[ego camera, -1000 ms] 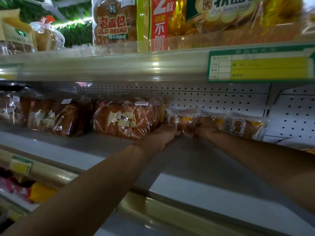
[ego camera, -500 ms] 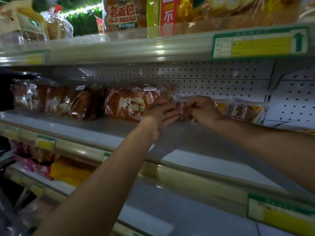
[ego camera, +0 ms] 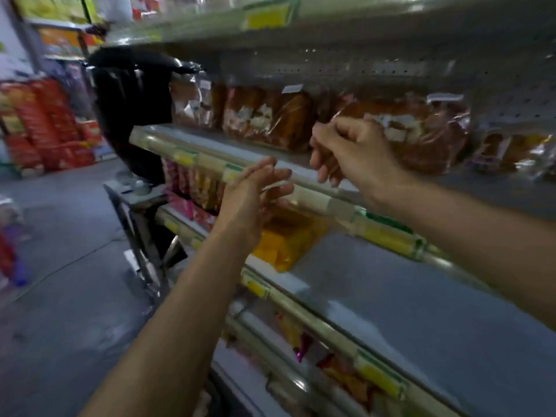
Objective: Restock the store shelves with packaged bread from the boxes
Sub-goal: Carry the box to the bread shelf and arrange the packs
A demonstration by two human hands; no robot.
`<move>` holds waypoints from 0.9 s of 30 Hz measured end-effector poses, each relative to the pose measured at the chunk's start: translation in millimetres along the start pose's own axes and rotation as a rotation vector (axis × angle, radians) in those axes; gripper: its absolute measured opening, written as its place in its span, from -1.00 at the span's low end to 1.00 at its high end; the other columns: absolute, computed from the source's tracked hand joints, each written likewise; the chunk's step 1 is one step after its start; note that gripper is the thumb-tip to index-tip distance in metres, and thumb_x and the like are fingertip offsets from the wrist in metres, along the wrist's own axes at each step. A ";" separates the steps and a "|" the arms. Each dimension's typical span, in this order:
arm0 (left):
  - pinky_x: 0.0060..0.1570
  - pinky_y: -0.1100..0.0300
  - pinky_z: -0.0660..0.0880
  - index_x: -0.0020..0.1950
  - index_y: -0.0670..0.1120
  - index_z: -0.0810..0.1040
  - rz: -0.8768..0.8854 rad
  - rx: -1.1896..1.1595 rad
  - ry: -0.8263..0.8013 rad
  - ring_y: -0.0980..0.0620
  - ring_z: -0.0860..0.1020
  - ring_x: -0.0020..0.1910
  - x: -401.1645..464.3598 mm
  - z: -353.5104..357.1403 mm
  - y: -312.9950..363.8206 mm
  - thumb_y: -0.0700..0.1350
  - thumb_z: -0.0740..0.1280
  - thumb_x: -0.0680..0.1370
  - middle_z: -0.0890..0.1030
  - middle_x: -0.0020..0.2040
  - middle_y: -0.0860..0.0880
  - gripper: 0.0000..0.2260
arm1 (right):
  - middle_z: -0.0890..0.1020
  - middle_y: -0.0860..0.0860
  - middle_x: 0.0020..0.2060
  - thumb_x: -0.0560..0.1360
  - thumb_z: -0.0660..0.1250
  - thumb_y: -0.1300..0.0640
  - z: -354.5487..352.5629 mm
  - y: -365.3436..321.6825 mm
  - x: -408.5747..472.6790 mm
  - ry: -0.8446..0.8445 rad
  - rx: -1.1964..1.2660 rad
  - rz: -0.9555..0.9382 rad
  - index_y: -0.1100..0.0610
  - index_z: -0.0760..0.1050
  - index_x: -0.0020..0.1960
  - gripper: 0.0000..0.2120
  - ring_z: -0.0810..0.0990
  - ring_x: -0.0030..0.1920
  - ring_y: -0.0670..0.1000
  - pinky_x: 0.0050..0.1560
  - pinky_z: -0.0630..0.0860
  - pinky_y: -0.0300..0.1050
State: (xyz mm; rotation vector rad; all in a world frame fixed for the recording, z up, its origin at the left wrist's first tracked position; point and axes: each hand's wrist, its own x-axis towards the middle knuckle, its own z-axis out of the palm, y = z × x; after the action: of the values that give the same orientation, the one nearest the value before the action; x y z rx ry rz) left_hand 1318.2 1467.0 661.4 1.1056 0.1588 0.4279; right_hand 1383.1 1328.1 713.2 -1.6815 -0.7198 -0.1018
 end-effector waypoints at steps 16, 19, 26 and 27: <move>-0.50 0.29 0.34 -0.05 -0.08 0.47 -0.473 0.067 0.559 0.05 0.40 -0.40 49.9 -408.3 -83.4 -0.23 0.16 0.64 0.56 -0.32 -0.03 -0.86 | 0.62 0.10 -0.36 0.58 0.29 0.25 363.9 247.4 -41.8 -0.643 0.114 0.556 0.25 0.54 -0.14 -0.86 0.52 -0.46 -0.05 -0.48 0.41 -0.21; -0.54 0.31 0.36 -0.11 -0.08 0.46 -0.599 0.029 0.636 0.08 0.35 -0.48 49.1 -467.0 -135.2 -0.27 0.14 0.63 0.51 -0.30 -0.05 -0.81 | 0.62 0.11 -0.37 0.56 0.31 0.24 402.9 310.2 -63.2 -0.707 0.075 0.755 0.26 0.54 -0.13 -0.88 0.54 -0.41 -0.01 -0.47 0.41 -0.22; -0.52 0.25 0.26 -0.20 -0.10 0.44 -0.808 -0.002 0.726 0.09 0.33 -0.52 28.2 -595.4 -291.4 -0.31 0.14 0.57 0.39 -0.37 -0.04 -0.80 | 0.64 0.17 -0.34 0.54 0.35 0.22 488.6 470.6 -124.4 -0.841 -0.114 1.047 0.23 0.56 -0.08 -0.92 0.59 -0.40 0.03 -0.43 0.48 -0.15; -0.53 0.24 0.22 -0.22 -0.09 0.40 -0.843 -0.002 0.727 0.08 0.29 -0.52 25.2 -614.4 -316.3 -0.32 0.14 0.55 0.35 -0.38 -0.04 -0.80 | 0.63 0.15 -0.35 0.54 0.34 0.23 504.1 494.5 -133.6 -0.861 -0.139 1.072 0.23 0.56 -0.09 -0.93 0.58 -0.41 0.03 -0.41 0.48 -0.14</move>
State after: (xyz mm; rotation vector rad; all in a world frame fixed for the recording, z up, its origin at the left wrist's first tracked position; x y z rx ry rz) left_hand 1217.0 1868.1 107.2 0.7448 1.2134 0.0441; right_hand 1368.0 1703.9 100.8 -2.0275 -0.3134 1.4086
